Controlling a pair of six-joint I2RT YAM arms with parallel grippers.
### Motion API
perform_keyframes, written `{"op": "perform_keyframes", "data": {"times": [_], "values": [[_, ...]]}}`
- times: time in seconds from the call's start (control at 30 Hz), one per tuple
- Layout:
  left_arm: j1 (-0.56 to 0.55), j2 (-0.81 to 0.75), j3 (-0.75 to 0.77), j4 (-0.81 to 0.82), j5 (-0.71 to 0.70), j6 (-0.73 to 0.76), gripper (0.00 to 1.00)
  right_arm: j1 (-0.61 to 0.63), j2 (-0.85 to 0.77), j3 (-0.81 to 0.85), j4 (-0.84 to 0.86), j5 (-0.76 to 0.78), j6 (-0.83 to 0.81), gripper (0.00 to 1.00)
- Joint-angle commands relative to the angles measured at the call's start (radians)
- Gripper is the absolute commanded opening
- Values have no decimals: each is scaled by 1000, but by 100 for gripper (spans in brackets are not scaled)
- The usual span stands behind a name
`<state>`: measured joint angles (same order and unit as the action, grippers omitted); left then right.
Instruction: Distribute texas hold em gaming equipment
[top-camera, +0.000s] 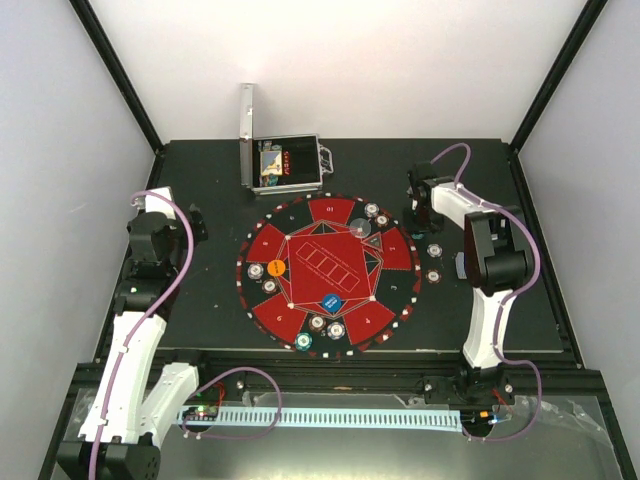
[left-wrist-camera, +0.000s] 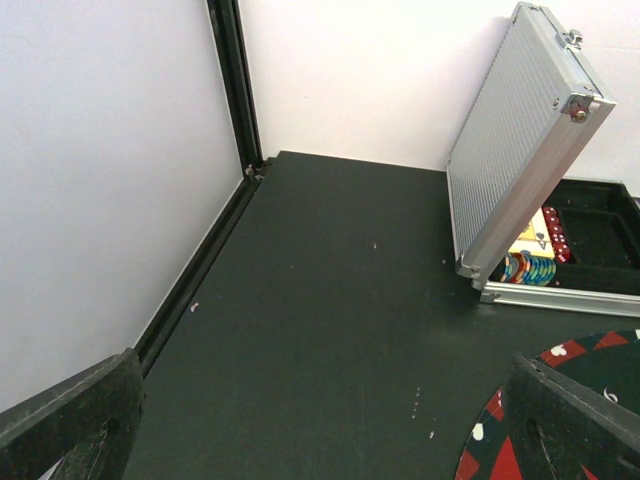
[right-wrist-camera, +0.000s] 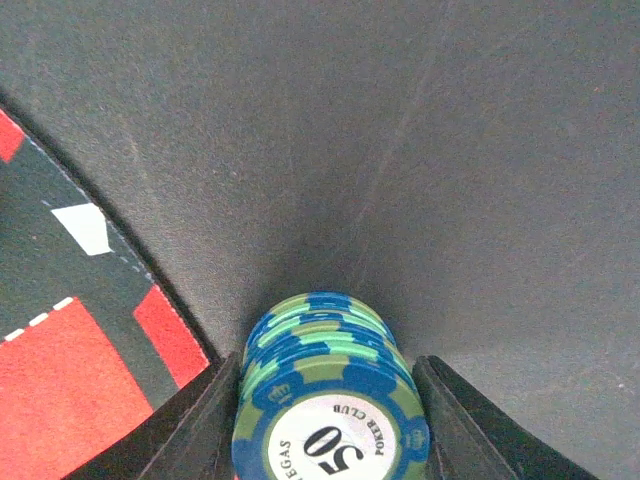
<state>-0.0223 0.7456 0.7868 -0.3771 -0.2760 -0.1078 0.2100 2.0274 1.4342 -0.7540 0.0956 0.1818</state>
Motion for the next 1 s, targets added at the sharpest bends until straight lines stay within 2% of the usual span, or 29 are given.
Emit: {"op": "perform_keyframes", "data": {"times": [0.0,0.2,0.63,0.97], "values": [[-7,-15,17,8,-9,-2,99,-3,26,20,-2,13,4,48],[-8,-15,17,8,-9,-2,99,-1,8,22,-6,2,5,43],[-8,-16,17,8,-9,-3,99,0,-107,73,-91,14,-12,42],[-8,-15,17,7,-8,-3,99,2,-41,73,-74,6,-9,43]]}}
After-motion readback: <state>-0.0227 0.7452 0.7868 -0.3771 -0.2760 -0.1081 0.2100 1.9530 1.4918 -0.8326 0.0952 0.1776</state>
